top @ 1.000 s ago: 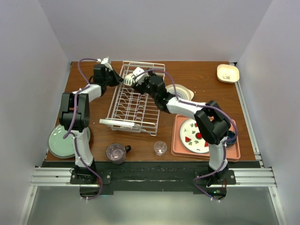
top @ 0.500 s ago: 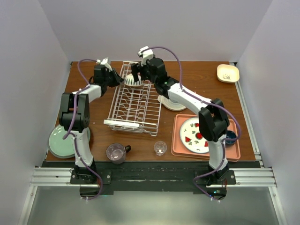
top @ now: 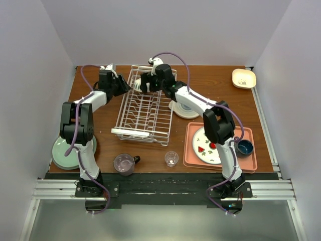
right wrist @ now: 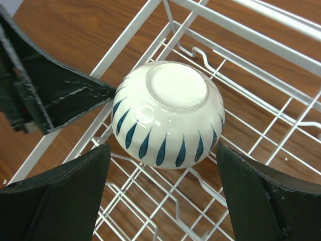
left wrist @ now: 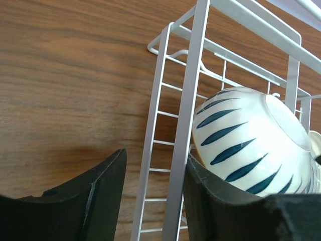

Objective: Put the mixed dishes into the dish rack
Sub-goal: Place the bowl upside down on the dish rack

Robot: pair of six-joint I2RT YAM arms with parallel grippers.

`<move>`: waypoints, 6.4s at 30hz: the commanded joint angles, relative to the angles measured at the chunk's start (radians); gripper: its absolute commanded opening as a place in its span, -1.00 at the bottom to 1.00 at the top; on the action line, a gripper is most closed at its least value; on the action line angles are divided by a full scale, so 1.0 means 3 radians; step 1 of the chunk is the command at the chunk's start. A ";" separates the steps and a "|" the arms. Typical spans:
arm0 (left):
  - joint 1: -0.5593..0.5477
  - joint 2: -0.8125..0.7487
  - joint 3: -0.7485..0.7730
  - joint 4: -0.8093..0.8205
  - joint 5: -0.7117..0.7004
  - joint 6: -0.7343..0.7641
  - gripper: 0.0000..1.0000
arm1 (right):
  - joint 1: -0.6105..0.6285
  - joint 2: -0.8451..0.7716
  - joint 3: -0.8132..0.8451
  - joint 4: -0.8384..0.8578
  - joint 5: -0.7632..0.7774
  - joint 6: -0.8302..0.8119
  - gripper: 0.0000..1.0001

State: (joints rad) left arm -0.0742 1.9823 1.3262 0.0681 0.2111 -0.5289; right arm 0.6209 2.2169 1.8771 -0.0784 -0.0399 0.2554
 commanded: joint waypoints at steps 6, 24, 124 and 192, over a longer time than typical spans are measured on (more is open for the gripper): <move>0.0017 -0.0385 -0.0064 -0.0171 -0.0233 0.0188 0.08 | -0.0065 0.0275 0.0533 -0.0050 -0.0358 0.0192 0.92; 0.0017 -0.0390 -0.0115 -0.0222 -0.0121 0.0275 0.02 | -0.0137 0.0362 0.0524 -0.0015 -0.0225 -0.0089 0.85; 0.0529 -0.1454 -0.0898 0.0330 0.0539 0.0270 0.18 | -0.0126 0.0510 0.0452 0.0082 -0.1575 -0.3684 0.96; 0.0564 -0.1316 -0.0954 0.0382 0.0585 0.0306 0.17 | 0.0099 0.0474 0.0334 0.1171 0.0327 -0.3668 -1.00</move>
State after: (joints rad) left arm 0.0849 1.5768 1.0485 0.1413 0.3645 -0.4351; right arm 0.6468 2.3852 1.9839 0.1013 0.0120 -0.7910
